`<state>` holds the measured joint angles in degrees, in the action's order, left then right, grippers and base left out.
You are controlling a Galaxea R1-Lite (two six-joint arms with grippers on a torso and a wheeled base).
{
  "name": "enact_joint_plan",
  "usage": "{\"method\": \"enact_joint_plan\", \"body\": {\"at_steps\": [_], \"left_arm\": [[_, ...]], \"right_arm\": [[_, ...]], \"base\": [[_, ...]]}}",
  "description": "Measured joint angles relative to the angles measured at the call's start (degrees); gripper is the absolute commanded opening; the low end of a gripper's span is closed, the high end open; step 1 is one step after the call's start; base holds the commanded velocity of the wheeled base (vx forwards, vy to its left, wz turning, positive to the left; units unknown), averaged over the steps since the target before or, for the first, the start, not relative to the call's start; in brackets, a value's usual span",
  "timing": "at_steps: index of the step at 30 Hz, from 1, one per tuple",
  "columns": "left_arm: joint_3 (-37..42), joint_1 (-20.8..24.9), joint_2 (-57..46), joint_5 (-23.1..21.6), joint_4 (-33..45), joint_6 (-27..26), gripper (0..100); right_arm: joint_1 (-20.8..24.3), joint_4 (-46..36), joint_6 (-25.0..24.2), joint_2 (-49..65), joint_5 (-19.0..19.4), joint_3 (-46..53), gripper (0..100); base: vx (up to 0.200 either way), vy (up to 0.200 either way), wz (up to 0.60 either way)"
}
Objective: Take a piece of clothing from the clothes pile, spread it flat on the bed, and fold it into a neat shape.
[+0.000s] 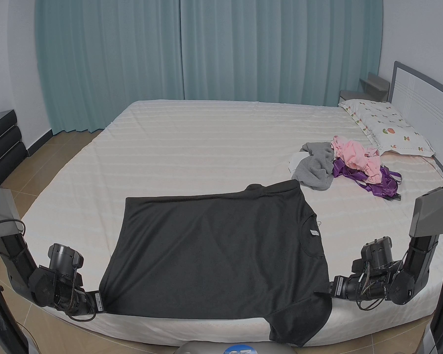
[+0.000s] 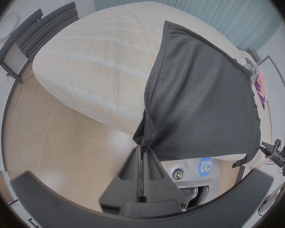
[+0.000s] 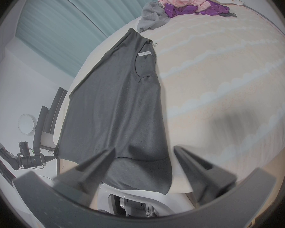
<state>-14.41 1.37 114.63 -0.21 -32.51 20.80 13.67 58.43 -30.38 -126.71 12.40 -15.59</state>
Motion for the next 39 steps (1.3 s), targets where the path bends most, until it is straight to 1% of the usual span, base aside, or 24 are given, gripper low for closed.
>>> {"method": "enact_joint_plan", "body": {"at_steps": [6,10,18,19,26,27,30,34,39], "left_arm": [[0.2,0.0,0.0,0.0,0.0,-0.2,0],[0.2,0.0,0.0,0.0,0.0,-0.2,0],[0.1,0.1,0.1,-0.1,-0.1,0.0,0],[0.1,0.1,0.1,-0.1,-0.1,0.0,0],[-0.5,0.1,0.2,-0.8,-0.1,1.3,0],[-0.7,0.1,0.2,-1.0,-0.2,1.6,100],[-1.1,0.1,0.2,-1.6,-0.2,2.8,100],[-1.9,0.1,0.0,-2.1,0.0,4.7,100],[-2.4,0.0,-0.4,-2.1,0.2,5.2,100]], "right_arm": [[-1.3,-0.1,0.2,-1.0,-0.1,0.5,0],[-3.1,0.1,1.0,-0.5,0.0,2.7,0],[-5.0,0.6,3.2,0.8,0.5,5.4,0],[-5.0,0.5,3.2,0.9,0.6,5.5,100],[-4.9,0.6,2.7,1.4,1.4,5.2,100],[-4.9,0.7,2.5,1.6,1.7,5.1,100],[-4.7,0.7,1.1,2.7,2.7,5.1,100],[-4.4,0.9,-3.4,5.1,4.3,5.7,100],[-4.2,0.9,-5.0,8.0,4.9,7.3,100]], "base": [[0.000,0.000,0.00],[0.000,0.000,0.00],[0.000,0.000,0.00],[0.000,0.000,0.00],[0.000,0.000,0.00],[0.000,0.000,0.00],[0.000,0.000,0.00],[0.000,0.000,0.00],[0.000,0.000,0.00]]}}
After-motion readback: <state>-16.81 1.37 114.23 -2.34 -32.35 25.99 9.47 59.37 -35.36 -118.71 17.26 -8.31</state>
